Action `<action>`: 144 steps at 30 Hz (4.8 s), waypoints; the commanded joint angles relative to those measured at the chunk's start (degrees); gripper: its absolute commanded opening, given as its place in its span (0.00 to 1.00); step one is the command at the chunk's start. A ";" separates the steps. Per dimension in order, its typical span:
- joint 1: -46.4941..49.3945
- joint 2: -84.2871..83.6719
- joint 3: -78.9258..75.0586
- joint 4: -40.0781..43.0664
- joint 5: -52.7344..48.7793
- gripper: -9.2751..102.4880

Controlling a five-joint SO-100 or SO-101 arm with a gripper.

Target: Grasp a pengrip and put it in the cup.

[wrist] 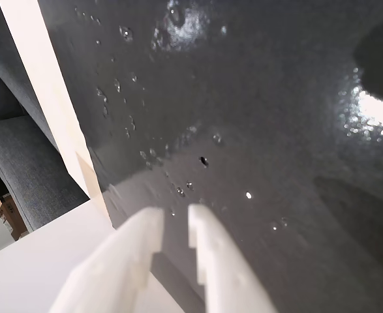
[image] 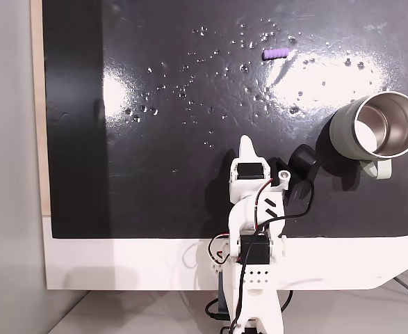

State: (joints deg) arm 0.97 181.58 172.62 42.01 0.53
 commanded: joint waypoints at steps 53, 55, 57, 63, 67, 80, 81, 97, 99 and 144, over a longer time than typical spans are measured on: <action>3.87 -113.82 -119.97 36.21 0.88 0.21; 4.48 -116.37 -123.93 37.71 1.58 0.25; 5.10 -119.00 -127.88 39.02 2.20 0.26; 5.80 -128.14 -140.10 43.24 2.46 0.26; 5.80 -131.84 -143.70 43.95 2.55 0.25; 6.59 -143.53 -153.98 46.41 3.16 0.25; 6.86 -144.32 -154.51 46.58 3.34 0.25; 8.96 -149.33 -158.99 48.16 4.66 0.08; 9.05 -148.01 -158.91 48.52 4.83 0.08; 38.85 -92.72 -127.88 61.00 -1.32 0.08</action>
State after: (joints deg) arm 38.06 88.68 44.65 102.66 -0.26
